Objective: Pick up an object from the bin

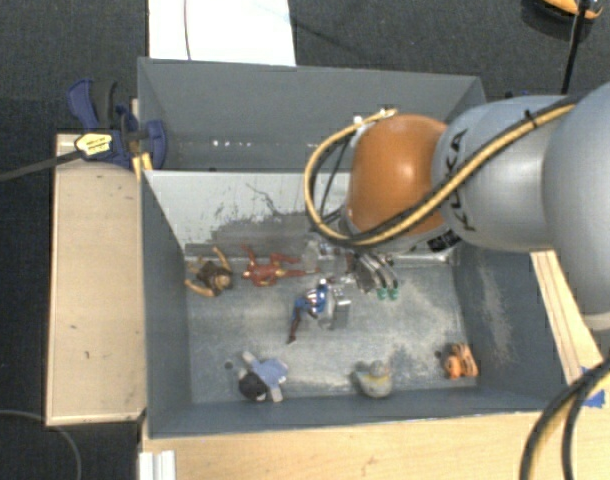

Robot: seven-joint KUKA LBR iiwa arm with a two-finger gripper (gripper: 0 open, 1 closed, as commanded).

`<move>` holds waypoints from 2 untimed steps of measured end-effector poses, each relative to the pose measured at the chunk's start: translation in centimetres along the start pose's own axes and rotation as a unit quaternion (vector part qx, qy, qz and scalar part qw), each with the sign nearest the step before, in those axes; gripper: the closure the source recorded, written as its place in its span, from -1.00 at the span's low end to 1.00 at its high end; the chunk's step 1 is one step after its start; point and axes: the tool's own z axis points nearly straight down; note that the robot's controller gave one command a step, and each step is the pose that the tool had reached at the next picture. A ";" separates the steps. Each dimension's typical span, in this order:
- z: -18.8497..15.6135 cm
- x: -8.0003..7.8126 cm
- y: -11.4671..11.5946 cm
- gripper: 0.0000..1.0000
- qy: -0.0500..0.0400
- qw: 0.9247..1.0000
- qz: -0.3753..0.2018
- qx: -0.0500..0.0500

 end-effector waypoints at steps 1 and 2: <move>1.5 0.4 -1.6 -1.00 0.001 0.998 0.060 0.004; 3.1 0.5 0.5 1.00 -0.009 0.999 0.047 0.002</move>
Offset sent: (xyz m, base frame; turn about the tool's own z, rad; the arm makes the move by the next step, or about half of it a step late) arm -0.0125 0.0077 -0.0380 0.0924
